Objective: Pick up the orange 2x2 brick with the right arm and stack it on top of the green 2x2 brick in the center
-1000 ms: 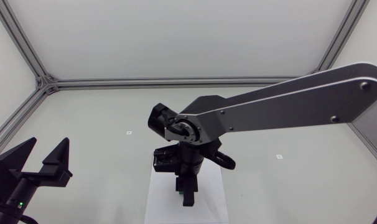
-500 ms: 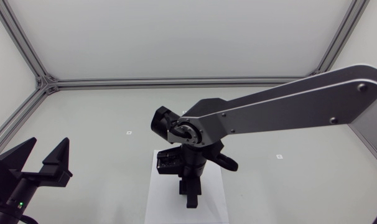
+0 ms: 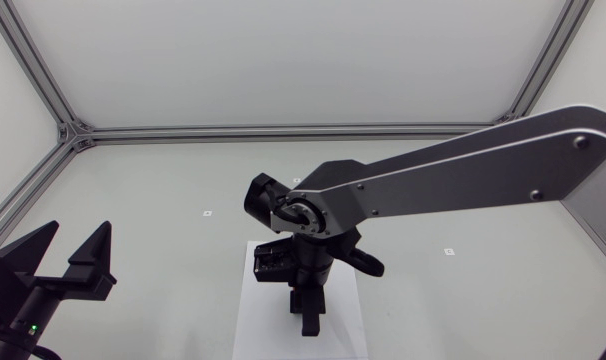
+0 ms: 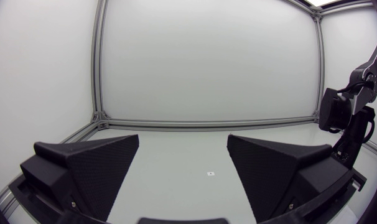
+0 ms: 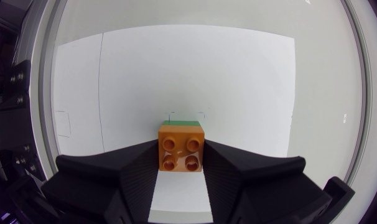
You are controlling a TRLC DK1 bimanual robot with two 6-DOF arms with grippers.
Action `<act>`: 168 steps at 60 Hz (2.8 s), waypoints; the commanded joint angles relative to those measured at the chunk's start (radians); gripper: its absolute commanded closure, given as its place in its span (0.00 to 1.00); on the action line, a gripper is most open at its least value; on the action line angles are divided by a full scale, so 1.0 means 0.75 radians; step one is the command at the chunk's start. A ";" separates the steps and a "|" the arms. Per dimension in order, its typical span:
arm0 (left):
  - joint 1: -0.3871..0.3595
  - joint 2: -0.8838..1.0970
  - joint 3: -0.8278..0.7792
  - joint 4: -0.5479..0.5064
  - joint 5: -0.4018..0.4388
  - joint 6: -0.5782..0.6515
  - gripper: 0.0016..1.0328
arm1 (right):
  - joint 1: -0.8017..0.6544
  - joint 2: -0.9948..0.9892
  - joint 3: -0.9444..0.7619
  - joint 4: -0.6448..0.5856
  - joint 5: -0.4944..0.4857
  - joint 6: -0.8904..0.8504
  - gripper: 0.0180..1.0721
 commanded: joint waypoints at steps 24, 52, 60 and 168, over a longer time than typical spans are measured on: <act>0.007 -0.011 -0.055 -0.018 0.005 0.017 0.04 | 0.000 0.023 0.010 0.020 0.005 -0.015 0.66; 0.007 -0.011 -0.055 -0.020 0.005 0.017 0.04 | 0.008 0.040 0.037 0.024 0.005 -0.017 0.66; 0.007 -0.011 -0.055 -0.020 0.005 0.017 0.04 | 0.008 0.046 0.043 0.024 0.007 -0.023 0.66; 0.007 -0.011 -0.055 -0.020 0.005 0.017 0.04 | 0.010 -0.038 -0.049 0.026 0.014 -0.046 0.04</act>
